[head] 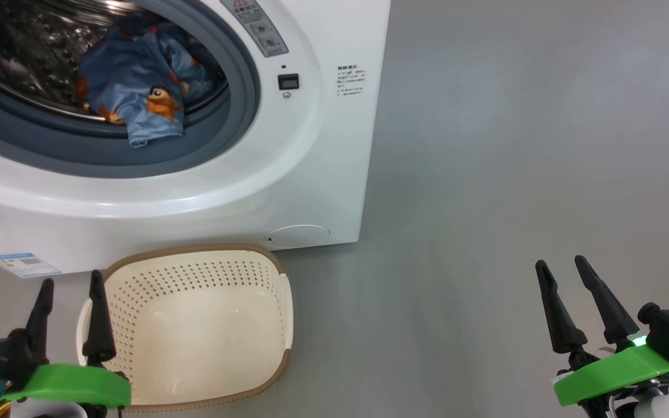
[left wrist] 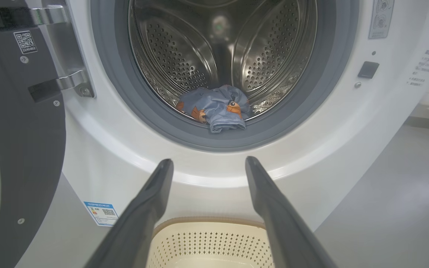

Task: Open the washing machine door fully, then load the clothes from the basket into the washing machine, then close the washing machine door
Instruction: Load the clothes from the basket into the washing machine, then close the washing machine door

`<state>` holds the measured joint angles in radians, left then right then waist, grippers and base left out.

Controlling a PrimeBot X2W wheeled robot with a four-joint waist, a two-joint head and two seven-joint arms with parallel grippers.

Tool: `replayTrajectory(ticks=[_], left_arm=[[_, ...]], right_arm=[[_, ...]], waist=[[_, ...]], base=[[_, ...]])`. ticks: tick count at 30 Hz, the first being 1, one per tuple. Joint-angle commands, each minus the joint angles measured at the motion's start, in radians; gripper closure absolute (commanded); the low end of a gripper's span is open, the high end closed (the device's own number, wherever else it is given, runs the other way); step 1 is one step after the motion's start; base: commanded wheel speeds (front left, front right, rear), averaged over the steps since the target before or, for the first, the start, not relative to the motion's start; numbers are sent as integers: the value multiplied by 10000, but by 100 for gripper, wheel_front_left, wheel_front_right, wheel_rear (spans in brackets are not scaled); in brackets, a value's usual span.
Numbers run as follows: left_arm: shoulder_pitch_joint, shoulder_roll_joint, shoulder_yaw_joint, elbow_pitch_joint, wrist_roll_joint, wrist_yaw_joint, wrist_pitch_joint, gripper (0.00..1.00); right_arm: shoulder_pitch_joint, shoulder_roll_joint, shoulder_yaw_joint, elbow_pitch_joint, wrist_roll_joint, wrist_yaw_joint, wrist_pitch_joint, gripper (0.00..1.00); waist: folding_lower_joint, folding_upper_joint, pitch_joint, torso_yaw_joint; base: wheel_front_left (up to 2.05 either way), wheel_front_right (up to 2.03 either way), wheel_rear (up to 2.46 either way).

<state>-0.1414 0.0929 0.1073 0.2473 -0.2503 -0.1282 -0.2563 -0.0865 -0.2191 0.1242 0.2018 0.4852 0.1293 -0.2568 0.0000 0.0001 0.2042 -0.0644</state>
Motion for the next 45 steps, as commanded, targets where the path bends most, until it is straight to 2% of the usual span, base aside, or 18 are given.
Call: replayTrajectory(ticks=[1, 19, 35, 45], left_arm=[[2, 188, 328, -328, 50, -25, -55, 0], [62, 205, 266, -411, 124, -25, -55, 0], [135, 249, 104, -552, -59, -25, -55, 0], [175, 264, 135, -610, -40, -25, -55, 0]], right_arm=[[172, -80, 128, -270, -20, 14, -49, 0], [251, -63, 99, -301, -17, 14, -49, 0], [244, -87, 121, -322, -31, 14, -49, 0], [218, -83, 119, -285, -14, 14, -49, 0]], waist=[[0, -1, 3, -9], [0, -1, -16, -28], [0, -1, 30, 12], [0, -1, 15, 54]], base=[[0, 0, 0], [-2, 2, 0], [-84, 84, 0], [-15, 15, 0]])
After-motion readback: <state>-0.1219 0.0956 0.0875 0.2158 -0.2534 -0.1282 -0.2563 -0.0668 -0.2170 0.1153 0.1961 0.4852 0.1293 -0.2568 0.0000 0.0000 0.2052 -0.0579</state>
